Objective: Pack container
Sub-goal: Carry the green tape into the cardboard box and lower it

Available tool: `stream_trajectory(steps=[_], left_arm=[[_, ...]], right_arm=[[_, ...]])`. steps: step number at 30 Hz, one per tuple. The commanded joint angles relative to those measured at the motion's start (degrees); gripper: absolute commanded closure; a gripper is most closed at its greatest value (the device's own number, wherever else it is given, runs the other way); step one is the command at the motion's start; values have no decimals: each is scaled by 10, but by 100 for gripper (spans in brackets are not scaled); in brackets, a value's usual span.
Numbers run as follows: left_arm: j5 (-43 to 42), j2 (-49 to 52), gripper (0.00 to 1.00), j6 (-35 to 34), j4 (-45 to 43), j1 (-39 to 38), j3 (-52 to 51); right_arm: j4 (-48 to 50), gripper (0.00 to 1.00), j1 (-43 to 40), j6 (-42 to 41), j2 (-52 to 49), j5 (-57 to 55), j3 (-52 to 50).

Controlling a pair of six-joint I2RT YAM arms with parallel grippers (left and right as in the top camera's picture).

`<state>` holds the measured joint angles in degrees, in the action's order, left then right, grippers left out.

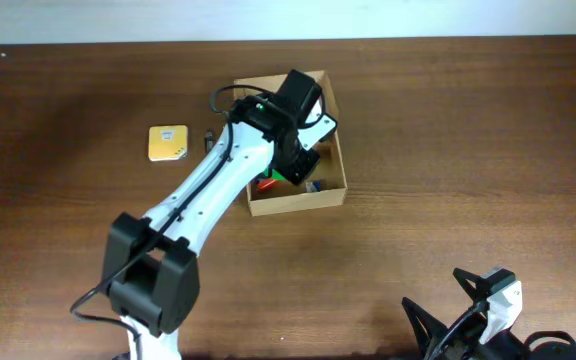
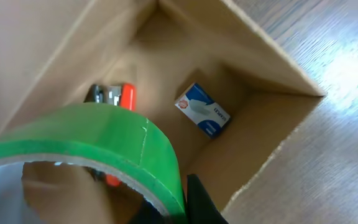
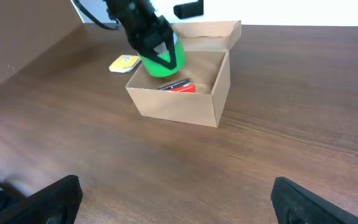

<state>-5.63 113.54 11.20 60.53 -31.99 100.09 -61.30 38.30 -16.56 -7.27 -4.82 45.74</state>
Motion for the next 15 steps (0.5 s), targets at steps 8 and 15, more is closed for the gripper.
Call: stream_trajectory(steps=[8,15], left_arm=[[-10,23,98,22,7,-2,6],[-10,37,98,22,8,-1,5]], right_arm=[[2,1,3,-4,4,1,-2],[2,1,3,-4,4,1,-2]])
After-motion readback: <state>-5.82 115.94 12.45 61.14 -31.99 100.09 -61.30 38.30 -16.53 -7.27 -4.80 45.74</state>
